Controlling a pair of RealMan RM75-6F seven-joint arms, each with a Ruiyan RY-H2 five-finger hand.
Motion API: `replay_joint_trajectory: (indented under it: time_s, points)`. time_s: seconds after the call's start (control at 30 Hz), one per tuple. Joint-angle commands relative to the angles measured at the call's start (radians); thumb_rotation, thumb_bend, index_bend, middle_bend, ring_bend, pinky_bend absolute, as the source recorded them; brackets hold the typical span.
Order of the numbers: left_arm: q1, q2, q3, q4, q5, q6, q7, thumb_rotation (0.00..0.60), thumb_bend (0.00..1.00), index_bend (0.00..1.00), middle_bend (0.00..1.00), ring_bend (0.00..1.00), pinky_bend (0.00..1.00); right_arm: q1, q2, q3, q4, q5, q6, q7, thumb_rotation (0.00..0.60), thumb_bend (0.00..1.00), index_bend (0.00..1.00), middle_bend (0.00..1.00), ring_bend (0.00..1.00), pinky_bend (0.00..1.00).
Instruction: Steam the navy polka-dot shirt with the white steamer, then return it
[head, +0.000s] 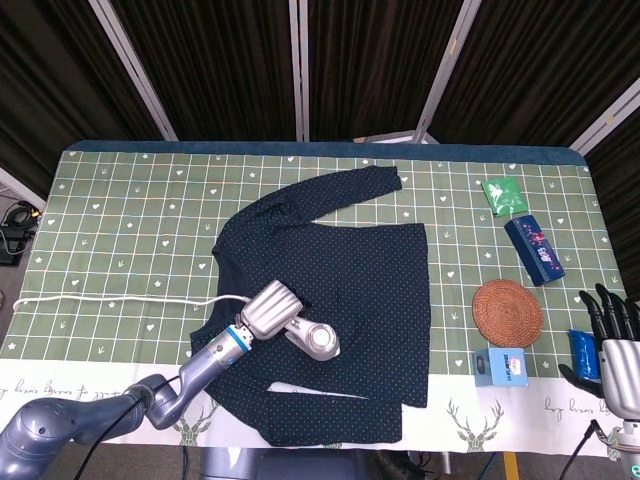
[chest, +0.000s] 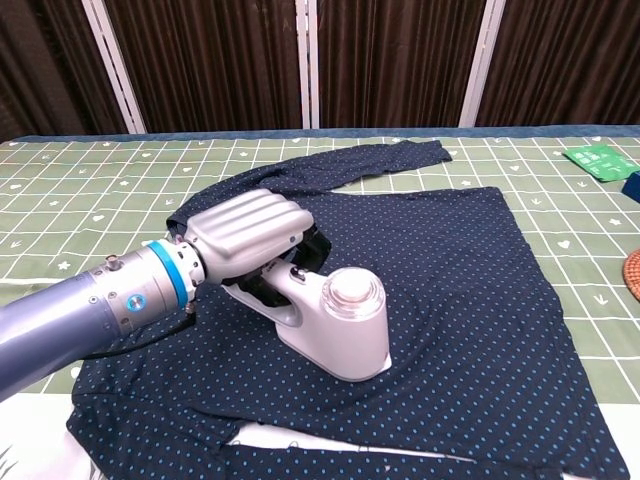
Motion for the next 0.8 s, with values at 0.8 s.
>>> replay_joint_trajectory:
  time_s: [0.8]
  points:
    - [0.003, 0.055, 0.02, 0.033, 0.009, -0.011, -0.005, 0.6, 0.54, 0.93, 0.87, 0.85, 1.0, -0.005, 0.002, 0.001, -0.002, -0.001, 0.008, -0.001, 0.6, 0.0, 0.0, 0.0, 0.0, 0.0]
